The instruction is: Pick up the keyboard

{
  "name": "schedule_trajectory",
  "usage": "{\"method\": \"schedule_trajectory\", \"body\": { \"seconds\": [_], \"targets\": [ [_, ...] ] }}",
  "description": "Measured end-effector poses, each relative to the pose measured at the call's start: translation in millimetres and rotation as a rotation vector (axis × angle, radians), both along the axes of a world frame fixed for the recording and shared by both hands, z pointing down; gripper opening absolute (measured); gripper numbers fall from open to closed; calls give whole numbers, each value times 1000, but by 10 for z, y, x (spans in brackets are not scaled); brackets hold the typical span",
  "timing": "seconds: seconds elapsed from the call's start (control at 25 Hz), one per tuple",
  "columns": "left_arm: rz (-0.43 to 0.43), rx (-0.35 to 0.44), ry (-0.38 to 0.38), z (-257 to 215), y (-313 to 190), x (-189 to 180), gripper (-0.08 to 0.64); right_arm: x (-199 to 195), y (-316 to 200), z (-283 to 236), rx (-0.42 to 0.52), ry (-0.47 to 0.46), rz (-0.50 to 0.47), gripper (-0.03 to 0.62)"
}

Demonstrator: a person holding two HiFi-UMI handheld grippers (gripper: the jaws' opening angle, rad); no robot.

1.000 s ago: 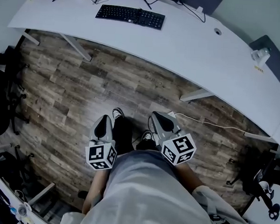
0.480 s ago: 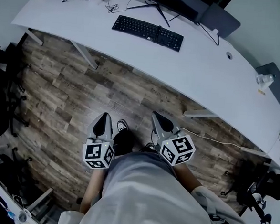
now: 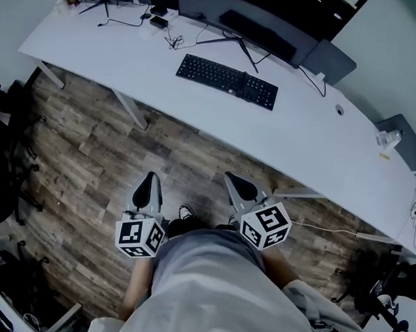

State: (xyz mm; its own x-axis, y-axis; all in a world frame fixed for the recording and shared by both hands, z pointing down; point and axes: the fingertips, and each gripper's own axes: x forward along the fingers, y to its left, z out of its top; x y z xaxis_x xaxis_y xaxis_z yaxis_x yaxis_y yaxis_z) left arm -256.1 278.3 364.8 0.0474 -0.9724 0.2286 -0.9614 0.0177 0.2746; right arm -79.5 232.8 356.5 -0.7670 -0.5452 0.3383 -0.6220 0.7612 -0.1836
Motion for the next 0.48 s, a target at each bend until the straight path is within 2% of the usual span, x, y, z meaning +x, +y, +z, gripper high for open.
{"method": "schedule_trajectory", "body": {
  "seconds": [0.08, 0.2, 0.32, 0.48],
  "targets": [
    [7, 48, 10, -123, -57, -87, 0, -100, -54, -90, 25, -19, -6, -2],
    [49, 109, 19, -280, -216, -100, 0, -157, -189, -173, 31, -56, 40, -2],
    [101, 94, 14, -268, -402, -32, 0, -116, -324, -114, -21, -87, 107, -2],
    [182, 89, -2, -262, -645, 92, 0, -124, -477, -47, -114, -186, 100, 0]
  ]
}}
